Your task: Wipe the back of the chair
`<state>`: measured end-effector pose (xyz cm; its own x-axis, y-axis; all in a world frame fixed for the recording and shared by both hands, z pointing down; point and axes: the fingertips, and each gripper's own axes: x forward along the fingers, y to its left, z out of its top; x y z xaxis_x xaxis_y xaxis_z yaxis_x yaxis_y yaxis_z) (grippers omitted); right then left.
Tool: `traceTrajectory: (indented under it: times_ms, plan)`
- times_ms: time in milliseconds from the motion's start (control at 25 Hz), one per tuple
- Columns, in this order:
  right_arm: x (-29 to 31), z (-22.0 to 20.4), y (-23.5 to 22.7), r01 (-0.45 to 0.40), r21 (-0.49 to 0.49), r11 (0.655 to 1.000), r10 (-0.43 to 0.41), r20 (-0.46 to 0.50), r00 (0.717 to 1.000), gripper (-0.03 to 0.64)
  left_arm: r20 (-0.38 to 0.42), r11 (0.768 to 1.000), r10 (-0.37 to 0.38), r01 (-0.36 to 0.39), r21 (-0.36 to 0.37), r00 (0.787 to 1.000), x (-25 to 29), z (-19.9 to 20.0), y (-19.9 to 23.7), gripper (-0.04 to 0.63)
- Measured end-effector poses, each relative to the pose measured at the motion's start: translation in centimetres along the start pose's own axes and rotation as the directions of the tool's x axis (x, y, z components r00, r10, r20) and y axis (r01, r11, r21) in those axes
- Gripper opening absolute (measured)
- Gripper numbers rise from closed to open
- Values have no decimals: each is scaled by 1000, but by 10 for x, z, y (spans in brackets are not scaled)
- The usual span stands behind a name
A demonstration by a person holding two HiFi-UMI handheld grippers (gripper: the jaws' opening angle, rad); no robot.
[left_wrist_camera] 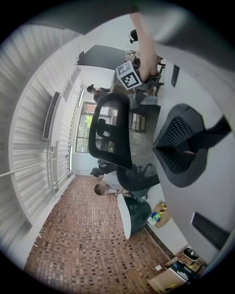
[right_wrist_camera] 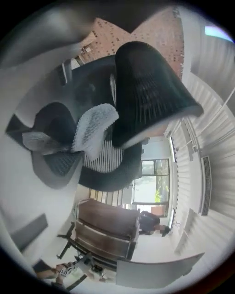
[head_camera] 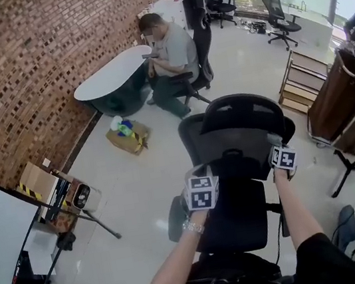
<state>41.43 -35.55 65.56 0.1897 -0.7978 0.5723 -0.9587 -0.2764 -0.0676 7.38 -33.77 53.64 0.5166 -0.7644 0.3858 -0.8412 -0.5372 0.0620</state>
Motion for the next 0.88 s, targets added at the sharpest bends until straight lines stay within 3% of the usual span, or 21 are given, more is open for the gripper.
traceTrajectory:
  times_ms: [120, 280, 360, 440, 600, 760, 880]
  plan:
    - [-9, -6, 96, -174, -66, 983, 175, 23, 984, 28, -2, 1000, 10, -10, 0, 1000, 0, 2, 3, 3]
    - [-13, -32, 238, -423, -181, 888, 424, -39, 905, 28, 5, 999, 34, -34, 2, 999, -7, 5, 7, 3]
    - [-14, -36, 290, -501, -215, 838, 500, -64, 864, 28, 12, 999, 42, -42, -2, 999, -12, 7, 8, 5]
    - [-3, -43, 323, -530, -237, 814, 522, -99, 847, 28, 14, 999, 53, -52, -3, 999, -17, 7, 12, 4]
    - [32, -57, 336, -523, -209, 827, 497, -164, 852, 28, 14, 994, 107, -107, 9, 994, -36, 2, 31, 3]
    - [56, -45, 281, -398, -206, 894, 371, -157, 915, 28, 7, 990, 140, -140, -23, 990, -49, -5, 51, 3]
    - [61, -35, 230, -328, -156, 932, 310, -130, 942, 28, 3, 990, 141, -140, -27, 990, -52, -7, 58, 3]
